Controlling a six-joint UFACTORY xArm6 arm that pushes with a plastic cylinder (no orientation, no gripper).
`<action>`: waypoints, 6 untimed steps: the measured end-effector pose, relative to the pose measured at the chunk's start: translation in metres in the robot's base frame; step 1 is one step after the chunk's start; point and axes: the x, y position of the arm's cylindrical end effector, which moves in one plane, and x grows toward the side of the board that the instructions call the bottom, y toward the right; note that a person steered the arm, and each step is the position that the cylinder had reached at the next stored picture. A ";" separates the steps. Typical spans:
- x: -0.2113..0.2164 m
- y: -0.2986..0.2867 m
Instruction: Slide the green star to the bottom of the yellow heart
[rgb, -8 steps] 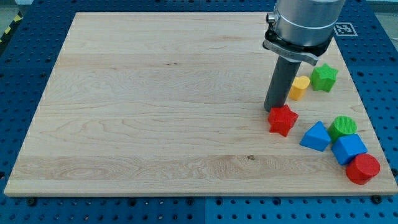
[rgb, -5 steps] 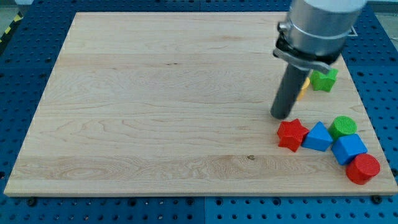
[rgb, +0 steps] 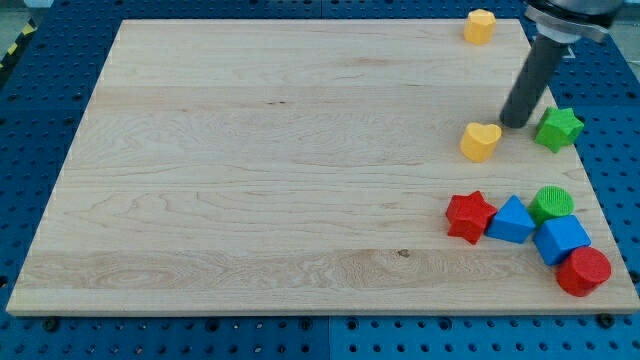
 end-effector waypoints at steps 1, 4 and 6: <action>-0.025 0.018; 0.002 0.092; 0.016 0.039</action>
